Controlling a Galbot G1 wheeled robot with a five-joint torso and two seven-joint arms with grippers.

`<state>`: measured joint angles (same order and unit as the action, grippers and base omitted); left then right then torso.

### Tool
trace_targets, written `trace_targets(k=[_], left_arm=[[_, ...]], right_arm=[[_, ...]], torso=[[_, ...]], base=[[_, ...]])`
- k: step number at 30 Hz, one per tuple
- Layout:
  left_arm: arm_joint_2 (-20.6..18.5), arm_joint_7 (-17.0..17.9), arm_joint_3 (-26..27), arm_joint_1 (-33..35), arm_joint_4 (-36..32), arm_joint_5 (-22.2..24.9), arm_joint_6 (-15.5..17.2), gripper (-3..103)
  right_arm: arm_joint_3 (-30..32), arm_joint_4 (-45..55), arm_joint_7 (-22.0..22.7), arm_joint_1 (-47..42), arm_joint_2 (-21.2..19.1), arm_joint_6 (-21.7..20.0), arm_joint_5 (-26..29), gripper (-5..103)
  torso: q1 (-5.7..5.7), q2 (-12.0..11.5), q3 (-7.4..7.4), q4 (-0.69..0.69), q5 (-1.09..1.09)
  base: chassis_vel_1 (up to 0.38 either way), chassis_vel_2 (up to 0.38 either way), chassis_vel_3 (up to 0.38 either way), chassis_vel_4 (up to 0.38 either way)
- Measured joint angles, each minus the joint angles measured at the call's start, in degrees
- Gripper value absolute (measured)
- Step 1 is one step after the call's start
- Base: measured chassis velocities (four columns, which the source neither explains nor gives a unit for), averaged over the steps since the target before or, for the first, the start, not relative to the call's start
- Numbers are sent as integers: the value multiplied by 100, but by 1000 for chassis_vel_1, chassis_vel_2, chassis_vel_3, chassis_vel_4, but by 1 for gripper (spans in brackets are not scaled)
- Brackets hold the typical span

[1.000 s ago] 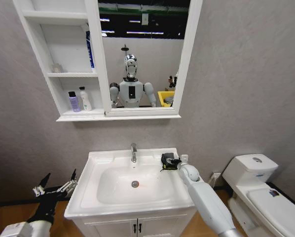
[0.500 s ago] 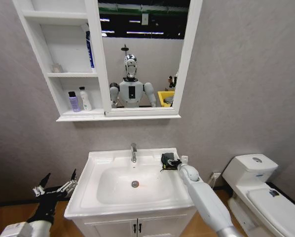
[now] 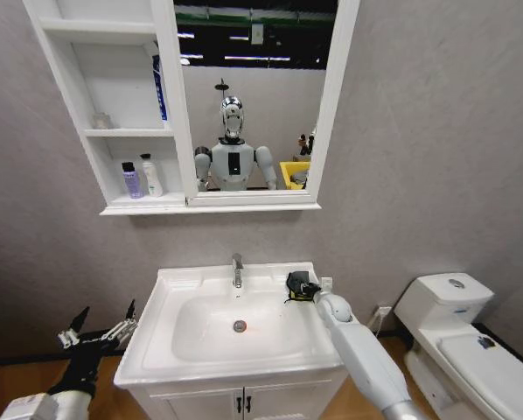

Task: Move facial cleanser and shampoo from washbasin to cabinet, then wipe washbasin with towel.

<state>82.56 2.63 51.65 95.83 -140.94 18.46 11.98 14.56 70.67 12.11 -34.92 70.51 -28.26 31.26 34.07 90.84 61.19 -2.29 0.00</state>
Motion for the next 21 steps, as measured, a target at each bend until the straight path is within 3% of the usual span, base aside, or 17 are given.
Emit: trace_targets(k=[2,5,7,8,9,10,14,16,19,21], left_arm=[[0,0,0,0,0,0,0,100],[0,0,0,0,0,0,0,100],[0,0,0,0,0,0,0,100],[0,0,0,0,0,0,0,100],[0,0,0,0,0,0,0,100],[0,0,0,0,0,0,0,100],[0,0,0,0,0,0,0,100],[0,0,0,0,0,0,0,100],[0,0,0,0,0,0,0,100],[0,0,0,0,0,0,0,100]], right_arm=[[19,3,-6,-19,-3,0,-2,35],[51,9,-28,-41,-9,0,-5,46],[72,4,-70,-51,-10,3,-16,46],[76,-2,-77,-52,-10,7,-22,57],[76,-2,-77,-52,-10,7,-22,57],[80,-22,-94,-55,-8,31,-41,67],[58,-28,-125,-59,-20,71,-72,70],[53,-27,-138,-60,-26,73,-81,65],[44,-30,-169,-60,-28,86,-105,49],[40,-32,-171,-59,-23,87,-106,49]], torso=[[0,0,0,0,0],[0,0,0,-1,0],[0,0,0,-1,0],[0,0,0,-1,0],[0,0,0,-1,0],[0,0,0,-1,0],[0,0,0,0,0],[0,0,0,0,0],[0,0,0,0,0],[0,0,0,0,0]], base=[[0,0,0,0],[0,0,0,0],[0,0,0,0],[0,0,0,0],[0,0,0,0],[0,0,0,0],[0,0,0,0],[0,0,0,0],[0,0,0,0],[0,0,0,0]])
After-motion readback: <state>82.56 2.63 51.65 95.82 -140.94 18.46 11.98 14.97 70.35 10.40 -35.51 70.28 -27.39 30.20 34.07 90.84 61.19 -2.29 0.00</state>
